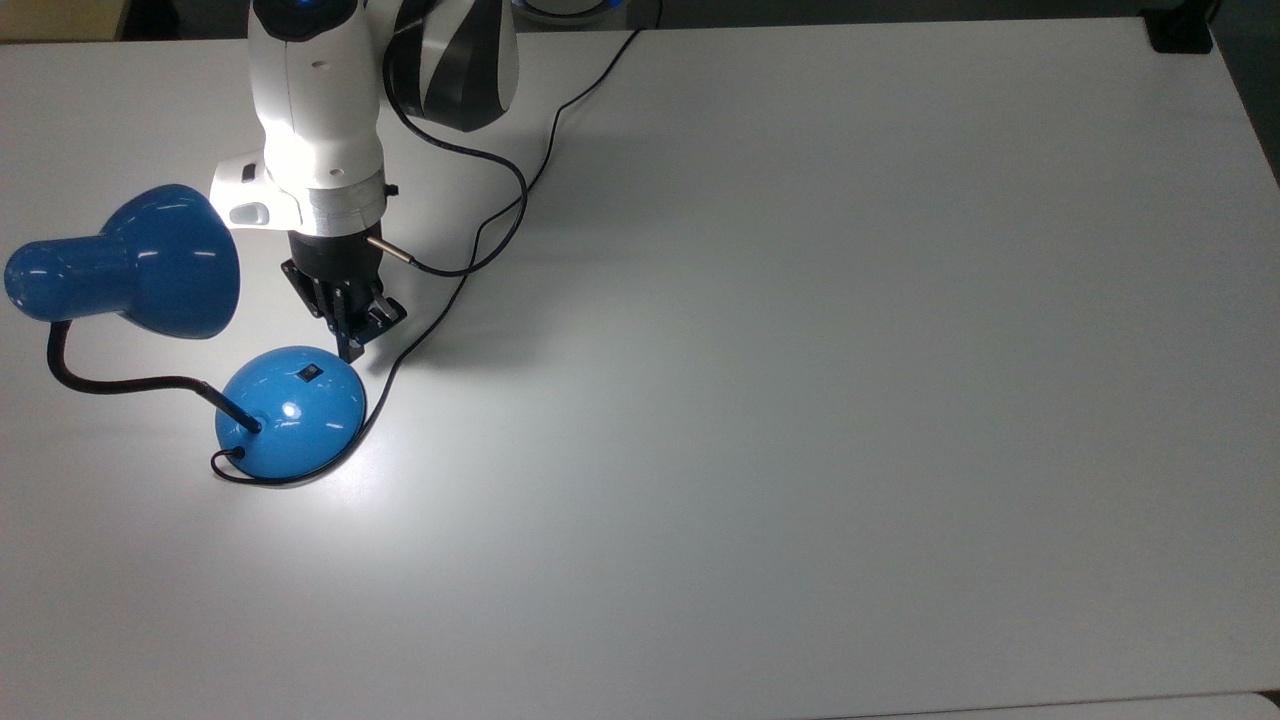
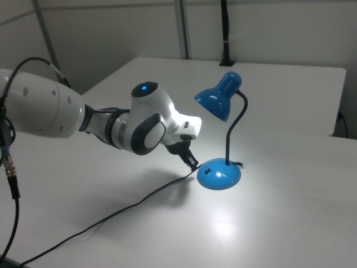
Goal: Turn off the lamp
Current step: 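Press down on the switch on the lamp base with the gripper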
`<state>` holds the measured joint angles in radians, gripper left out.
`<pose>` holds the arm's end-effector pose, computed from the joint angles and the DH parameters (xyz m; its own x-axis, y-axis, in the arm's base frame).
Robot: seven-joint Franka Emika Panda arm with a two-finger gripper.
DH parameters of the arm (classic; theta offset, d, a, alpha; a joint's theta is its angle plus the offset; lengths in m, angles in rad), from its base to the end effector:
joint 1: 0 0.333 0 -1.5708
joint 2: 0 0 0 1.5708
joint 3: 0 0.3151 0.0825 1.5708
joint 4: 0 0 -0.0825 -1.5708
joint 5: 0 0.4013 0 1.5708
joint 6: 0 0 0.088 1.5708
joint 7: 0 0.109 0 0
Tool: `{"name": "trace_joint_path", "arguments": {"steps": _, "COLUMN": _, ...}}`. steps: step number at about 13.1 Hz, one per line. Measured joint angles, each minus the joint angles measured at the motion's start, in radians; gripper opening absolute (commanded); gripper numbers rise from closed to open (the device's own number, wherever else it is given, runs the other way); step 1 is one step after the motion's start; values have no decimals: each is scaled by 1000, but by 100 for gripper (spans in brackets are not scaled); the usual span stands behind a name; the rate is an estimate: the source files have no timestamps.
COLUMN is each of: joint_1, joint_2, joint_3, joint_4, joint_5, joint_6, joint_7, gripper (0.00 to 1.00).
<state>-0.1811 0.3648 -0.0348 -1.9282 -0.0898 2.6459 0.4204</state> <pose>0.6507 -0.1389 0.3227 0.7887 -0.5090 0.3449 -0.5202 -0.8514 -0.0669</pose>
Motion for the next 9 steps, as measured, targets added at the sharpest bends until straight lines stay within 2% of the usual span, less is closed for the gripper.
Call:
{"name": "trace_joint_path", "arguments": {"steps": 4, "joint_1": -1, "joint_2": 24, "joint_3": 0, "joint_4": 1, "joint_5": -22, "joint_6": 77, "joint_7": 0, "gripper": 0}}
{"name": "trace_joint_path", "arguments": {"steps": 9, "joint_1": -12, "joint_2": 24, "joint_3": -6, "joint_4": 3, "joint_5": -40, "joint_6": 82, "joint_7": 0, "gripper": 0}}
